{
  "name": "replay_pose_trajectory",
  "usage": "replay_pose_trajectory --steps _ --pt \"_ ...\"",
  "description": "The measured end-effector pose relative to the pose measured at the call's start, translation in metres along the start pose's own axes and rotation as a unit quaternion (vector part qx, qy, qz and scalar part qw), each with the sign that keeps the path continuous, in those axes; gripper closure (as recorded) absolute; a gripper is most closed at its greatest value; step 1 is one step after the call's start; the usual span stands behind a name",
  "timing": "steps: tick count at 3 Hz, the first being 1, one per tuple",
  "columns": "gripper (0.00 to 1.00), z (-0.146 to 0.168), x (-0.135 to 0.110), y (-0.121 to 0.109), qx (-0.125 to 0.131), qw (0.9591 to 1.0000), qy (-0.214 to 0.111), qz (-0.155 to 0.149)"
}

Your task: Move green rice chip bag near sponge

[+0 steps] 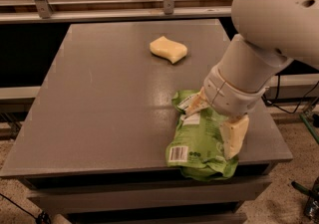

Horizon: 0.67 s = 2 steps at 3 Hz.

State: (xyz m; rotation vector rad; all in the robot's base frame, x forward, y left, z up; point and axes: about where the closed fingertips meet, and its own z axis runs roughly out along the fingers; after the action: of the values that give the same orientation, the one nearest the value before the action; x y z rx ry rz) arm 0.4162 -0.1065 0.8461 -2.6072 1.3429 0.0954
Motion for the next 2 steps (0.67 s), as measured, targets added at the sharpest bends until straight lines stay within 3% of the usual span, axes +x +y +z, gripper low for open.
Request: replay_pose_trajectory --steps 1,2 --pt "1.00 -0.023 0.011 -0.008 0.037 0.9968 -0.042 0.057" --pt "1.00 -0.040 0.005 -0.020 0.062 0.9943 -0.061 0.063"
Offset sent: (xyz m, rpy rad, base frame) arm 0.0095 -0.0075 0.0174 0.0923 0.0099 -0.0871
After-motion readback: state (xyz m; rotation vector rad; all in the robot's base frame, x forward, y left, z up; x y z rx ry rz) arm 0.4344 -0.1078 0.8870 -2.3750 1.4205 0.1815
